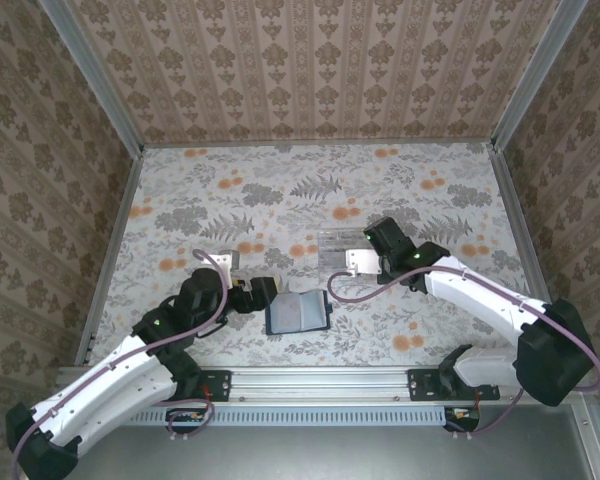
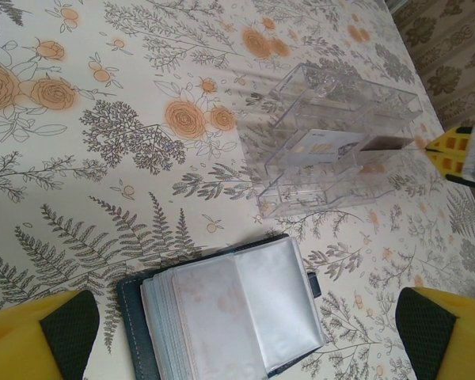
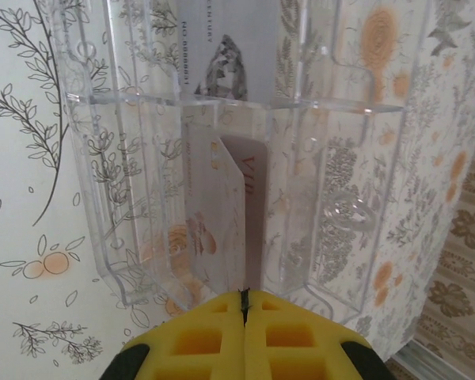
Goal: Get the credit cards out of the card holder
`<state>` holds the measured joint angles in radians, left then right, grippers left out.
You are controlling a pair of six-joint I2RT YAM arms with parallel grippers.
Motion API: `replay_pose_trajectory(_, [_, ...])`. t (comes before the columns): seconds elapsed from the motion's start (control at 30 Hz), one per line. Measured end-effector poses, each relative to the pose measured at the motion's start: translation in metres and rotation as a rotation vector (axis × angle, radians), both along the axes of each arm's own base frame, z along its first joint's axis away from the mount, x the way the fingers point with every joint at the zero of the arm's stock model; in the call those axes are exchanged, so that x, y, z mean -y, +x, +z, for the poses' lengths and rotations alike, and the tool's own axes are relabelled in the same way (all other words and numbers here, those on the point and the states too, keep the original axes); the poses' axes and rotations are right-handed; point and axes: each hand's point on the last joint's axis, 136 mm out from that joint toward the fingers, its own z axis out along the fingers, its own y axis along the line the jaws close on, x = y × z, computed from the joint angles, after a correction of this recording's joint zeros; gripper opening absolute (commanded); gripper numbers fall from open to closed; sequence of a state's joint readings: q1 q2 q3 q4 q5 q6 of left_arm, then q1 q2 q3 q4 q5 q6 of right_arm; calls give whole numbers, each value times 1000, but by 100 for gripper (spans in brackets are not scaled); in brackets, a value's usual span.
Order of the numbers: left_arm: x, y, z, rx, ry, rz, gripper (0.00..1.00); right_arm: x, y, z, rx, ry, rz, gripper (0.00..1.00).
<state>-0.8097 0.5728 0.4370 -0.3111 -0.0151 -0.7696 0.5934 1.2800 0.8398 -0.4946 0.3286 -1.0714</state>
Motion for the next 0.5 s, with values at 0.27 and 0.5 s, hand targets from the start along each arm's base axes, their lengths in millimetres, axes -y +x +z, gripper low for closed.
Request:
replay_pose_trajectory(0.27, [-1, -1, 0, 3, -3, 0, 100, -2, 3, -17, -52, -30, -4, 0])
replay_pose_trajectory(0.5, [-3, -1, -5, -3, 3, 6, 100, -3, 6, -17, -53, -27, -13, 16])
